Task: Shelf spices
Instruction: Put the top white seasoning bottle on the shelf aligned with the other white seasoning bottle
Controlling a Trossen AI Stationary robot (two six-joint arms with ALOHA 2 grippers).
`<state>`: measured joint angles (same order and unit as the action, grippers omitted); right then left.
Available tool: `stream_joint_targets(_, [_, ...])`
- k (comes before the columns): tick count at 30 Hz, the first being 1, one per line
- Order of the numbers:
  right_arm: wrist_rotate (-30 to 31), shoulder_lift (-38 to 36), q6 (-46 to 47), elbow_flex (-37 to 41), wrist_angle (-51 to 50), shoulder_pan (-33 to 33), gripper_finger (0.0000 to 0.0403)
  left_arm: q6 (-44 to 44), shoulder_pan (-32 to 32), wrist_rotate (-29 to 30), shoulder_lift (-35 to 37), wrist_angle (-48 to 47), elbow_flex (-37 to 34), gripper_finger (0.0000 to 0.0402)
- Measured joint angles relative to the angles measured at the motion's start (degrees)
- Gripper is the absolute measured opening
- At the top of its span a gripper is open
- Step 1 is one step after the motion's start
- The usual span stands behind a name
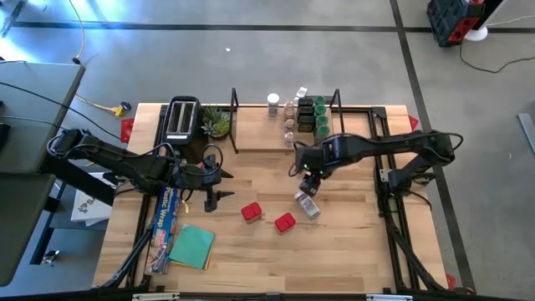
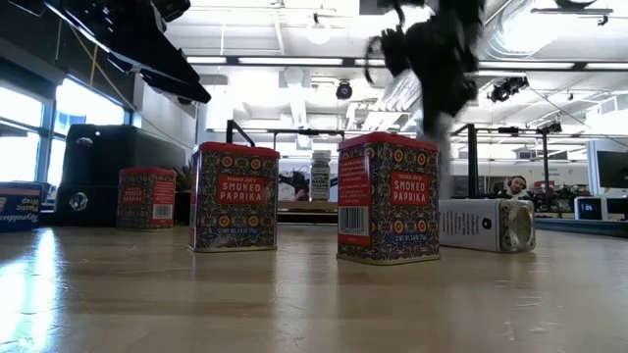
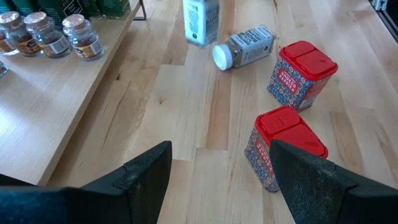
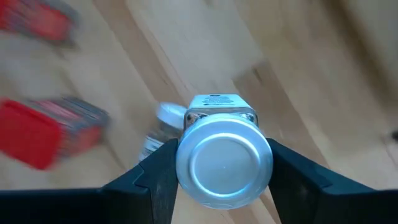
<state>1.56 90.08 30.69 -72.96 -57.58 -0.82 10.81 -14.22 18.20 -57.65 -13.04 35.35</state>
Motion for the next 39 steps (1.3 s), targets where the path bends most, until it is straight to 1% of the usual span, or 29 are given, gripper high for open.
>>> stream_joint_targets(4, [1.47, 0.00, -2.98, -9.92, -0.24, -0.73, 0.0194, -0.12, 0.00, 0.00, 0.00, -0.01, 0.00, 0.0266])
stream_joint_targets(6, [1.52, 0.64, -6.26, -15.48, -0.46, -1.73, 0.0194, -0.18, 0.00, -0.04, 0.24, -0.69, 0.00, 0.0266])
stream_joint_targets(9, [3.04, 3.63, -13.31, -24.75, -0.71, -3.64, 0.0194, -0.05, 0.00, 0.10, 0.91, -4.87, 1.26, 0.0266])
stream_joint_targets(12, [3.94, 9.36, -22.62, -34.08, -2.35, -6.52, 0.0194, 0.02, 0.00, 0.90, 1.77, -9.83, 3.35, 0.0266])
stream_joint_targets(14, [3.79, 14.47, -27.82, -40.12, -4.62, -8.79, 0.0194, 0.02, 0.00, 2.10, 2.28, -11.48, 4.33, 0.0266])
stream_joint_targets(19, [-0.03, 27.24, -40.36, -52.20, -12.56, -14.65, 0.0194, 0.05, 0.00, 3.52, 3.54, -11.49, 4.85, 0.0266])
stream_joint_targets(23, [-0.58, 35.44, -47.01, -59.30, -17.10, -18.47, 0.0194, 0.52, 0.00, 3.48, 3.58, -11.61, 4.85, 0.0266])
stream_joint_targets(25, [-0.66, 38.35, -48.50, -61.94, -18.19, -20.15, 0.0194, 0.52, 0.00, 3.50, 3.58, -11.59, 4.85, 0.0266])
stream_joint_targets(26, [-0.88, 39.05, -49.14, -62.03, -18.02, -20.83, 0.0194, 0.52, 0.00, 3.50, 3.58, -11.58, 4.85, 0.0266])
stream_joint_targets(30, [-1.67, 39.98, -52.48, -59.47, -17.34, -23.04, 0.0194, 0.73, 0.00, 3.47, 3.56, -11.58, 4.85, 0.0266])
stream_joint_targets(36, [-1.01, 40.89, -53.72, -59.33, -17.46, -24.26, 0.0194, 1.09, 0.00, 3.41, 3.56, -11.54, 4.85, 0.0266])
stream_joint_targets(38, [-0.63, 40.93, -55.22, -59.33, -17.36, -24.33, 0.0215, 1.09, 0.00, 3.41, 3.56, -11.56, 4.85, 0.0266])
stream_joint_targets(39, [0.48, 40.94, -55.74, -59.33, -17.01, -24.31, 0.0229, 1.11, 0.00, 3.40, 3.56, -11.56, 4.85, 0.0266])
